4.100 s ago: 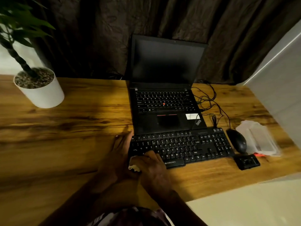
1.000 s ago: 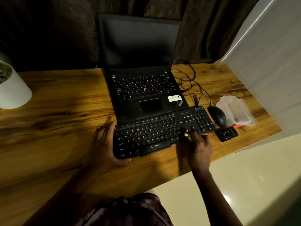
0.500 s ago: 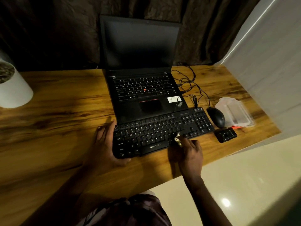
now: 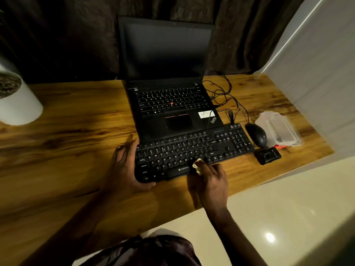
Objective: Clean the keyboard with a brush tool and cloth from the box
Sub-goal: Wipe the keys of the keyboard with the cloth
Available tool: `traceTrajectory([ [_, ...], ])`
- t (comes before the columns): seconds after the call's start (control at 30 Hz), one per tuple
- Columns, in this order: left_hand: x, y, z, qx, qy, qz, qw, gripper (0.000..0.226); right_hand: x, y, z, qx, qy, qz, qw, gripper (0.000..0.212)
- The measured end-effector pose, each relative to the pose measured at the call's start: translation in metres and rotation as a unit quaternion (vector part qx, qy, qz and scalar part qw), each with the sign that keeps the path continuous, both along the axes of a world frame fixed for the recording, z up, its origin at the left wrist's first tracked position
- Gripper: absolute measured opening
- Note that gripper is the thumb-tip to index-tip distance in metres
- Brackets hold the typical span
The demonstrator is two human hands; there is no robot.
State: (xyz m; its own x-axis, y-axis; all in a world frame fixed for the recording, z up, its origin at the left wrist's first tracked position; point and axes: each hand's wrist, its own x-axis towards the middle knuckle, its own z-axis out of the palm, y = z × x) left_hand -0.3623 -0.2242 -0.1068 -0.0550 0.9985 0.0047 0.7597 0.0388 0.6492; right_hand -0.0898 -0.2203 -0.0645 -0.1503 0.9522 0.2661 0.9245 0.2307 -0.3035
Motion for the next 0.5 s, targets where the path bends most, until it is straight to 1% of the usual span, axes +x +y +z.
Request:
traceTrajectory([
  [0.07, 0.001, -0.001, 0.001, 0.002, 0.004, 0.001, 1.000, 0.146, -0.017, -0.008, -0.001, 0.005, 0.007, 0.029, 1.000, 0.032],
  [0.1, 0.001, -0.001, 0.001, -0.004, 0.005, 0.003, 1.000, 0.146, -0.023, -0.010, -0.004, 0.002, -0.006, 0.052, 0.999, 0.031],
  [0.2, 0.000, -0.002, 0.002, -0.002, 0.024, 0.003, 1.000, 0.145, -0.034, -0.017, -0.015, -0.008, -0.083, 0.124, 0.989, 0.034],
  [0.27, 0.000, -0.002, 0.005, 0.018, 0.049, -0.021, 0.998, 0.144, -0.033, -0.015, -0.010, 0.006, -0.078, 0.102, 0.992, 0.029],
  [0.3, 0.000, -0.003, 0.008, 0.022, 0.057, -0.030, 0.998, 0.143, -0.030, -0.015, -0.005, 0.015, -0.054, 0.071, 0.996, 0.027],
  [0.37, 0.001, -0.006, 0.013, 0.029, 0.069, -0.041, 0.996, 0.142, -0.027, -0.015, 0.004, 0.023, 0.001, 0.013, 1.000, 0.036],
  [0.4, 0.002, -0.007, 0.014, 0.034, 0.077, -0.044, 0.995, 0.141, -0.028, -0.016, 0.006, 0.015, 0.013, 0.003, 1.000, 0.040],
  [0.43, 0.002, -0.007, 0.015, 0.038, 0.085, -0.048, 0.994, 0.140, -0.032, -0.016, 0.005, 0.002, 0.016, 0.005, 1.000, 0.039],
  [0.5, 0.002, -0.009, 0.016, 0.040, 0.090, -0.050, 0.994, 0.139, -0.049, -0.023, -0.003, -0.018, -0.013, 0.043, 0.999, 0.029],
])
